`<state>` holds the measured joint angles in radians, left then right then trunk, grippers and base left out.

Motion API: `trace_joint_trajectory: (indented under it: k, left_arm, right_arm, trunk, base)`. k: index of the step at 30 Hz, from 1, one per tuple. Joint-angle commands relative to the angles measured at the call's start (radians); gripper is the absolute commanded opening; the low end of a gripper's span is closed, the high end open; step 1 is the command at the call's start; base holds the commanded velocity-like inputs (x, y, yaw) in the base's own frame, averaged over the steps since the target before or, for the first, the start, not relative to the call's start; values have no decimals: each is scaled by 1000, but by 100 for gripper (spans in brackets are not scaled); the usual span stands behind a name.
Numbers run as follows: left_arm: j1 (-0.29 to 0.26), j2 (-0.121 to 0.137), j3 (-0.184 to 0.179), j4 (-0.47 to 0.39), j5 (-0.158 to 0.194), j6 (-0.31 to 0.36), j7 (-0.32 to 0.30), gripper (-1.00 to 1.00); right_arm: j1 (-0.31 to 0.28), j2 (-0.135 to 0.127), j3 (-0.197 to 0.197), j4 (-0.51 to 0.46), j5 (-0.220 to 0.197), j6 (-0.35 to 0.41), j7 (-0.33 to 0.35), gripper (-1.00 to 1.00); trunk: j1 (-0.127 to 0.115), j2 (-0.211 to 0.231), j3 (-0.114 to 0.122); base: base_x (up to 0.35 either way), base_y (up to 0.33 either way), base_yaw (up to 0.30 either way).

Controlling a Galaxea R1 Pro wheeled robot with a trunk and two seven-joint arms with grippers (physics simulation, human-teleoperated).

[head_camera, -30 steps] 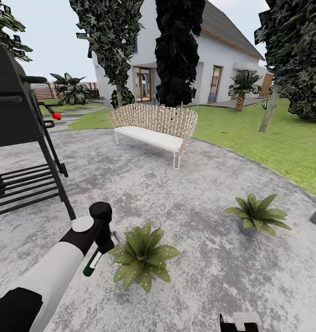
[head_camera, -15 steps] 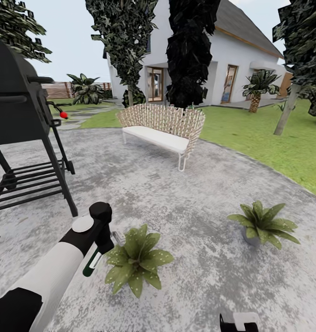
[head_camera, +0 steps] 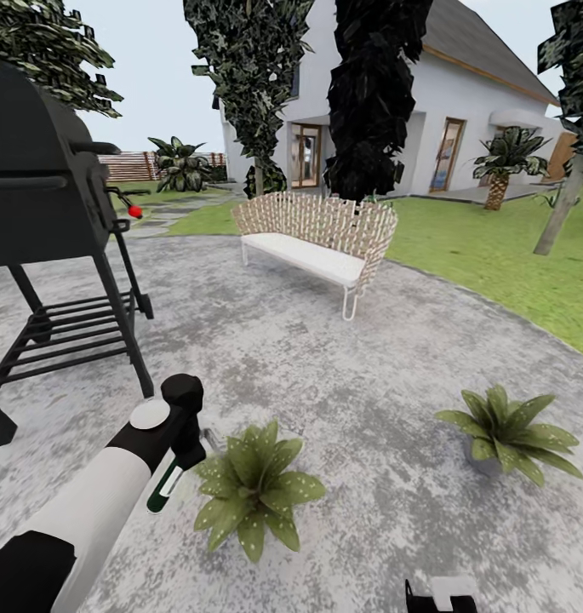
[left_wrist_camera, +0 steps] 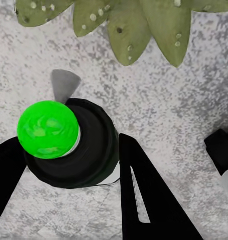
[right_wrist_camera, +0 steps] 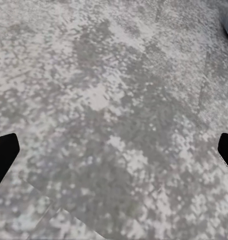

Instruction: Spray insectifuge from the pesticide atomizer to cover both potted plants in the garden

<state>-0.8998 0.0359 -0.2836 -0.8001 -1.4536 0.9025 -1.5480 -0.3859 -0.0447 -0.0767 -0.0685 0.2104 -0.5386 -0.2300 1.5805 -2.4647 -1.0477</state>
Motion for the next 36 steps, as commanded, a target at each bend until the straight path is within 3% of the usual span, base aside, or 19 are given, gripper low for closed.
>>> trace_joint_trajectory:
  k: [1,7,11,23,26,36]
  left_arm:
    - [-1,1,-5,-1,-7,10,-9,-100]
    - [25,-1,-7,-1,-8,10,-4,-100]
    - [78,-3,-5,-2,-1,10,56,-100]
    - [89,-3,-2,0,7,10,58,-100]
    - [118,-3,-2,0,6,10,61,-100]
    - [127,-9,-1,-1,7,10,64,-100]
  right_arm:
    - [-1,0,-8,1,10,-3,-3,100]
    - [-1,0,-8,1,12,-3,-3,100]
    - [-1,1,-8,1,12,-1,-3,100]
    - [-1,1,-8,1,11,-1,-3,100]
    - [-1,0,-8,1,11,-1,-3,100]
    - [-1,0,-8,1,11,-1,-3,100]
  trunk:
    - [0,0,-1]
    - [0,0,-1]
    - [0,0,-1]
    - [0,0,-1]
    - [0,0,-1]
    - [0,0,-1]
  base:
    - [325,0,0]
    - [231,-40,96]
    - [16,-5,265]
    - [0,0,68]
    - [0,-20,254]
    - [-135,-182,90]
